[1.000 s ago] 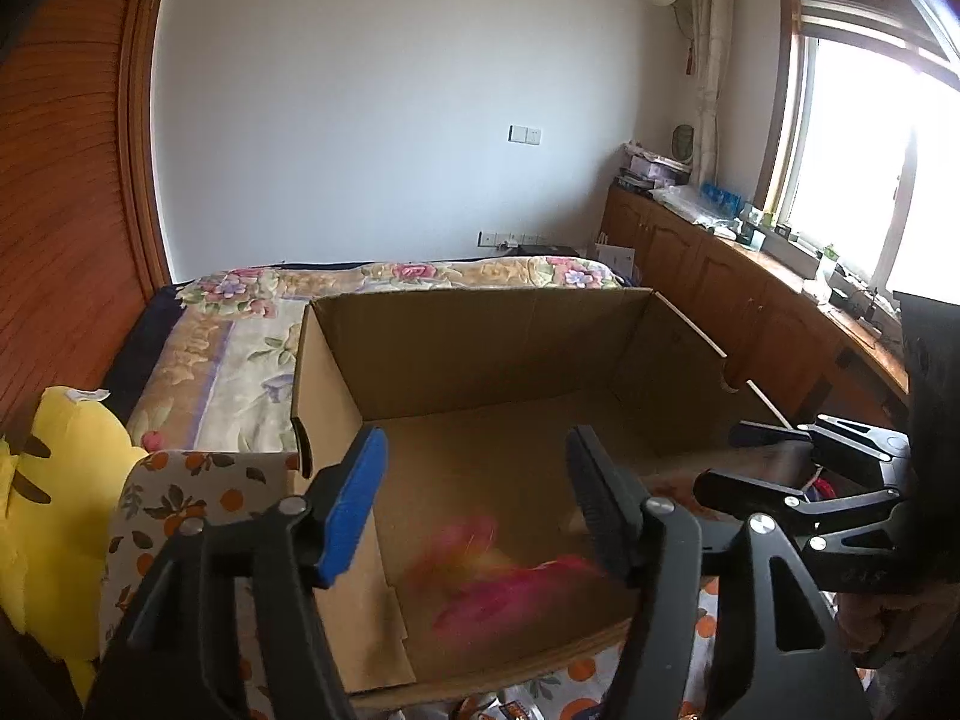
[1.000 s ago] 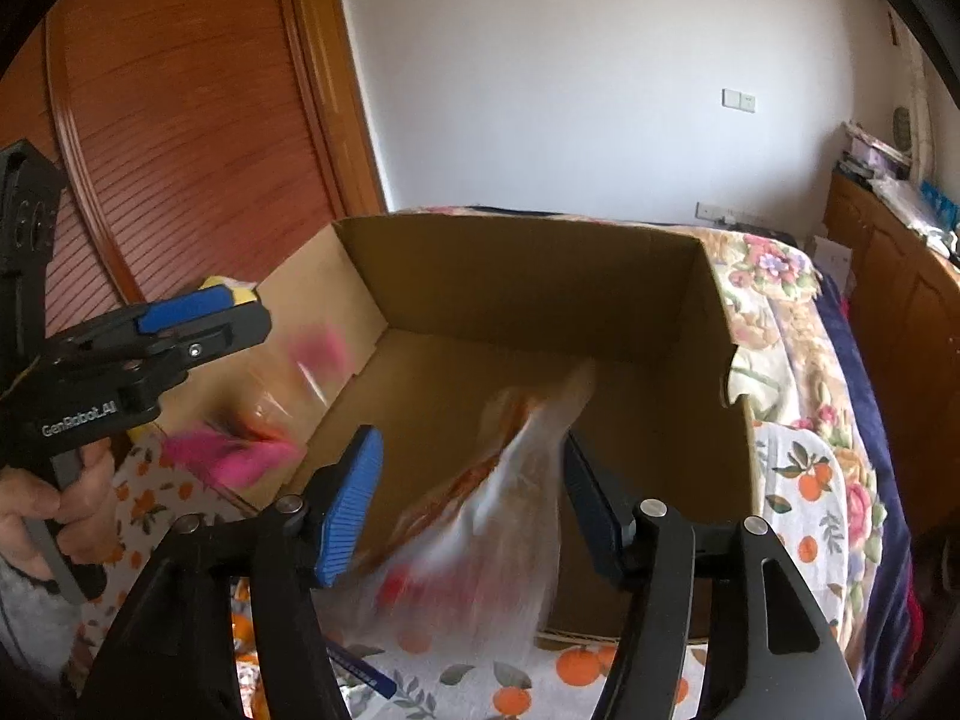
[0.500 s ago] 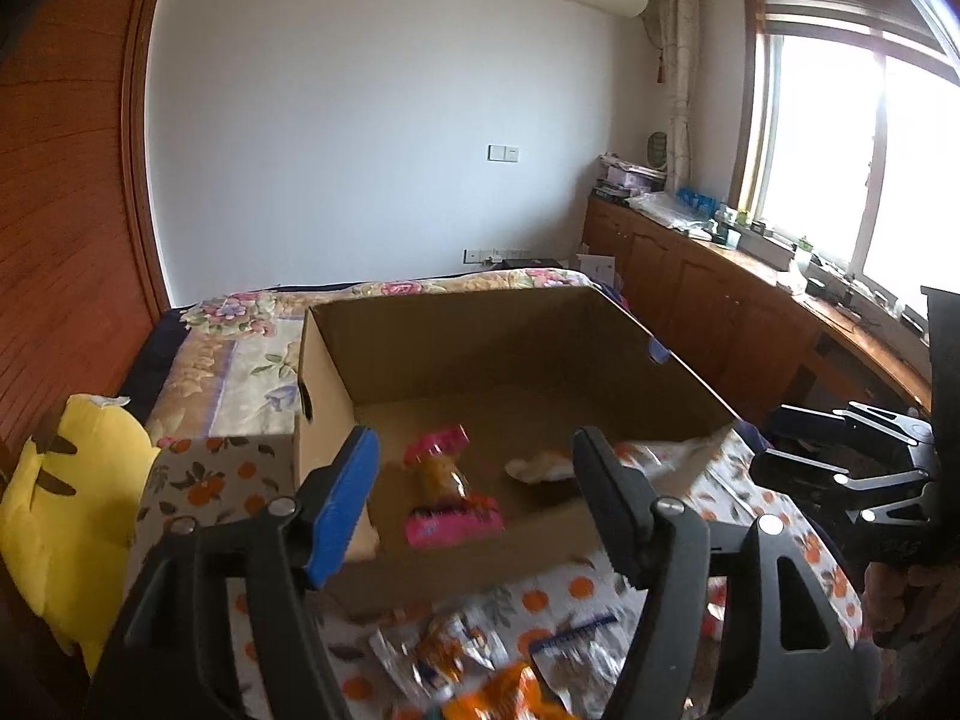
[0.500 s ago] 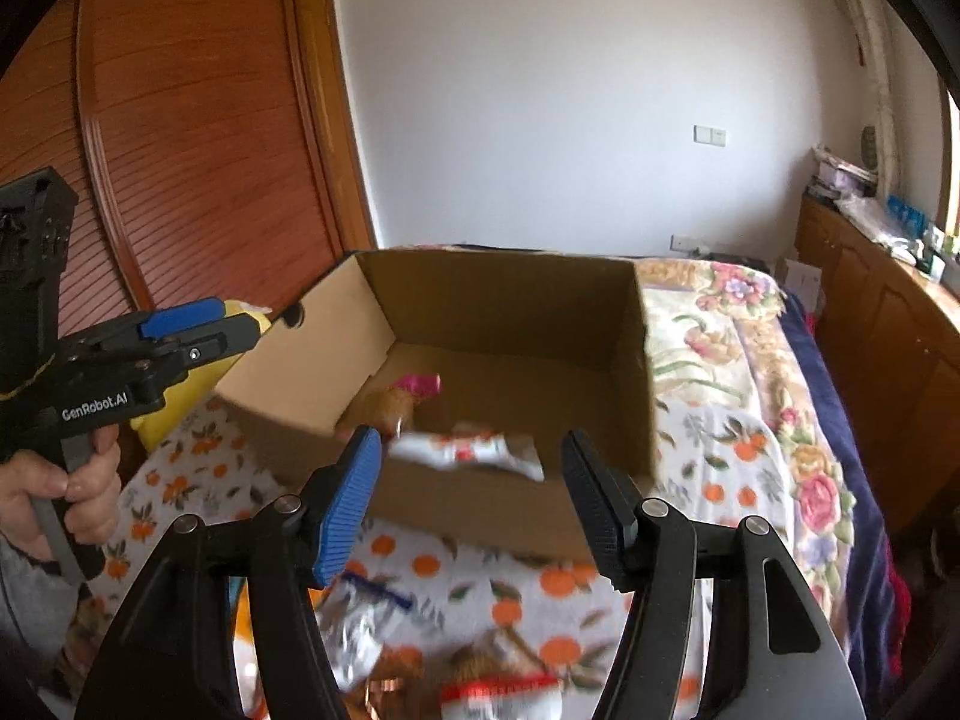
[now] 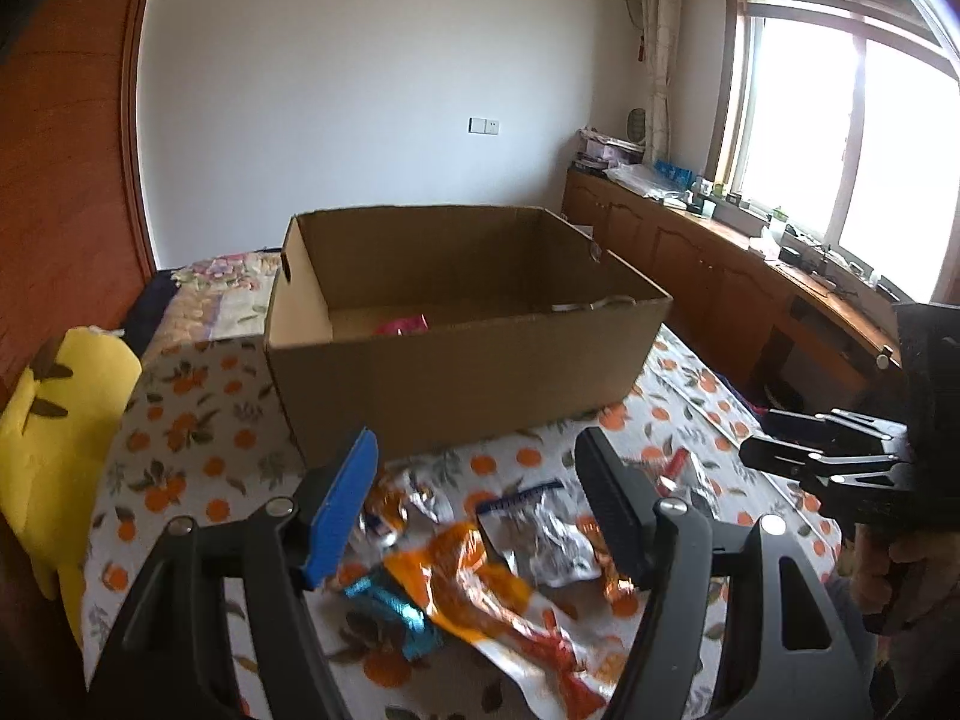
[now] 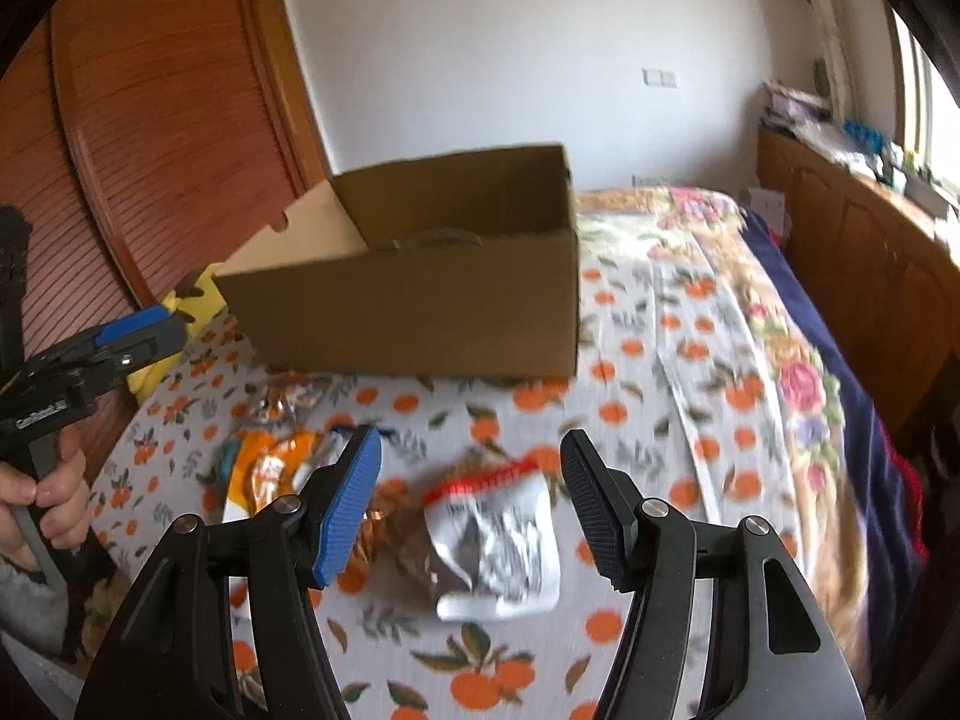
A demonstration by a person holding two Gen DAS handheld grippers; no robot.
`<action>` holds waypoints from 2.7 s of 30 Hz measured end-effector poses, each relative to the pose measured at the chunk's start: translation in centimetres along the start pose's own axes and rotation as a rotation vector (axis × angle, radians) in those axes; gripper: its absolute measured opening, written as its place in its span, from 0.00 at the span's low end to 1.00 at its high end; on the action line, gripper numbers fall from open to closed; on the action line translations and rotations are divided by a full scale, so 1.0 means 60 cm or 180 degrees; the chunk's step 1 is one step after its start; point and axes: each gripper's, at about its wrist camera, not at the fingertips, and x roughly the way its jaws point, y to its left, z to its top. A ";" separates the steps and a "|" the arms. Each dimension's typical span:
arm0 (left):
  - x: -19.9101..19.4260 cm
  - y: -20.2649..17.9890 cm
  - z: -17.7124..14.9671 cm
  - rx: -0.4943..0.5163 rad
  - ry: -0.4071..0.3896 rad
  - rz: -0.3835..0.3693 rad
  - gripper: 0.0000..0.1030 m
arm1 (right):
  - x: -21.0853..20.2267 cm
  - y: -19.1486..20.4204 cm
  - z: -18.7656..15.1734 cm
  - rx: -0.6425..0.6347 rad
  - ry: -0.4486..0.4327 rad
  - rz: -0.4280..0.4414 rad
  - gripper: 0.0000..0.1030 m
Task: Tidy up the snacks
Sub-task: 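Withdraw both open tools from the box back toward the snack pile, then grasp the orange chicken-leg bag with the left tool while the right tool grasps the white red-labelled pouch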
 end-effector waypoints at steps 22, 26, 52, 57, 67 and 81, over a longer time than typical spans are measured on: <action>0.023 -0.014 -0.126 -0.0077 0.0456 0.0000 0.70 | 0.058 -0.019 -0.071 0.0105 0.0309 -0.0025 0.63; 0.034 -0.016 -0.131 -0.0137 0.0519 -0.0016 0.70 | 0.076 -0.021 -0.074 0.0093 0.0380 0.0033 0.63; 0.115 -0.047 -0.165 -0.0387 0.0848 0.0380 0.70 | 0.075 -0.046 -0.098 0.0091 0.0308 0.0535 0.61; 0.124 -0.048 -0.164 -0.0325 0.0814 0.0540 0.71 | 0.072 -0.038 -0.104 -0.0022 0.0259 0.0472 0.61; 0.130 -0.038 -0.153 -0.0388 0.0786 0.0529 0.56 | 0.070 -0.029 -0.110 -0.0087 0.0227 0.0383 0.61; 0.075 -0.033 -0.164 -0.0247 0.0617 0.0454 0.33 | 0.066 -0.019 -0.110 -0.0125 0.0212 0.0299 0.61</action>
